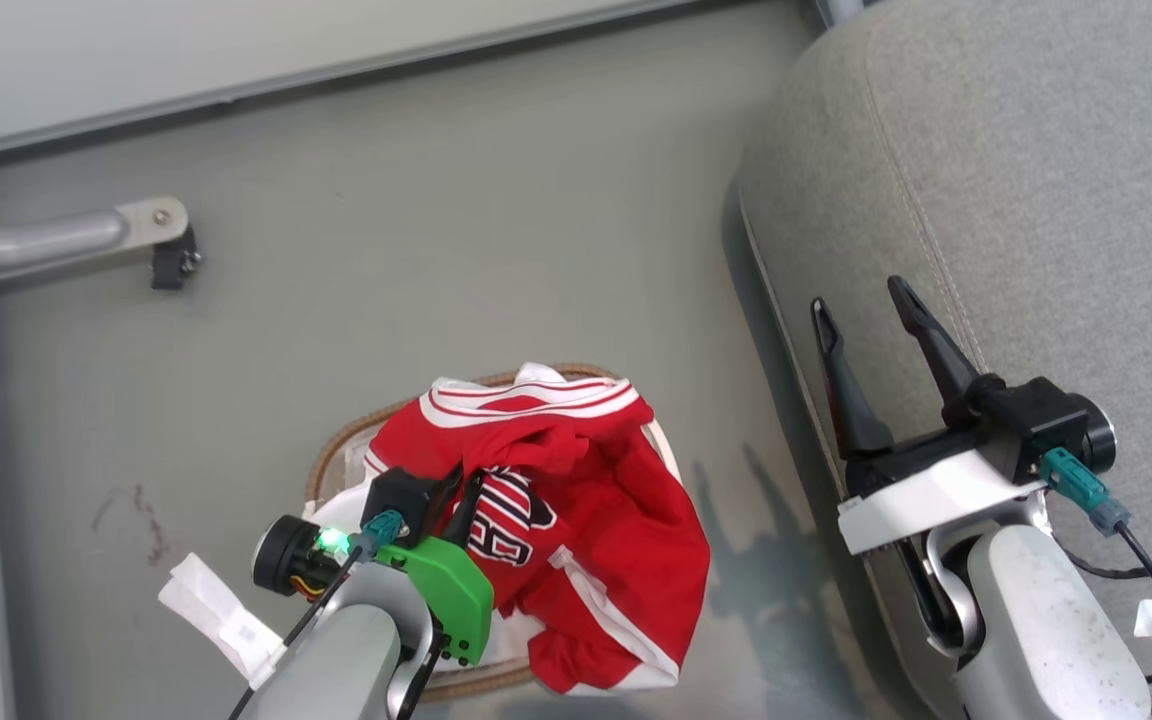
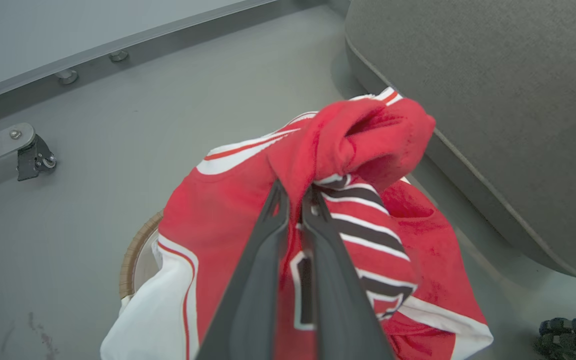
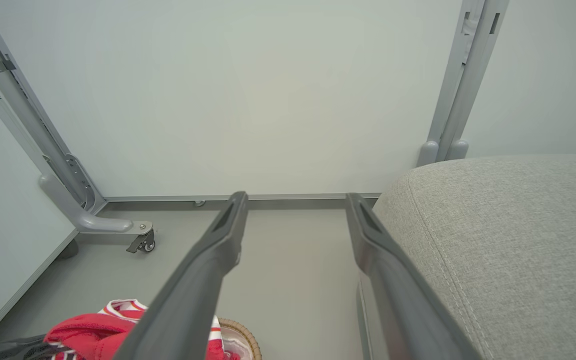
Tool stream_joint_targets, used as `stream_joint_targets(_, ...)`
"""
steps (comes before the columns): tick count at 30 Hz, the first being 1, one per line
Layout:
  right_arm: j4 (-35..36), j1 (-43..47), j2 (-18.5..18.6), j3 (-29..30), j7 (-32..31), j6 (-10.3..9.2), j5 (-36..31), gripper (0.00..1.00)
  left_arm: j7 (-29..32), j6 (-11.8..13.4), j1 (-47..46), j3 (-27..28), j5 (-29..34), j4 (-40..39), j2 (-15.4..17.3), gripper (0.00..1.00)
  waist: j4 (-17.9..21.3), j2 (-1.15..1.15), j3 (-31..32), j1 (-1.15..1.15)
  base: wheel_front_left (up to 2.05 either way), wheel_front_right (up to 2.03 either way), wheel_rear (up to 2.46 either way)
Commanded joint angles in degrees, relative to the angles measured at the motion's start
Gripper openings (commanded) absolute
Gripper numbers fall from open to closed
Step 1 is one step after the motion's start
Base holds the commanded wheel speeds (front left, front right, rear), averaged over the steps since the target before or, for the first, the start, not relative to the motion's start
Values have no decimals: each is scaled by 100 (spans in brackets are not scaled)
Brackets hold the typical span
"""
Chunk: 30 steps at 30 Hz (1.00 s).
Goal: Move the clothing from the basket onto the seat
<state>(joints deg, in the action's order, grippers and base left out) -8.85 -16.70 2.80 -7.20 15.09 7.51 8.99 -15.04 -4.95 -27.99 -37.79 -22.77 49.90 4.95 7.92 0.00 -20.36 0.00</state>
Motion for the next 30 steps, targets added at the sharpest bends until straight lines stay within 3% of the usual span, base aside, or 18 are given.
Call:
stream_joint_targets(1,-32,121,22,3,11,-4,-21,100,-21,27,142,118,82,-166,33,0,-266,0,468,0,0,0,0)
stream_joint_targets(17,-250,859,23,-261,11,-4,-103,100,-21,-107,929,1455,388,-2069,-189,0,-365,0,1373,0,0,0,0)
stream_joint_targets(30,-401,1259,54,-620,11,-4,-57,100,-21,-83,944,1458,-22,-3208,-200,0,-424,0,1754,0,0,0,0)
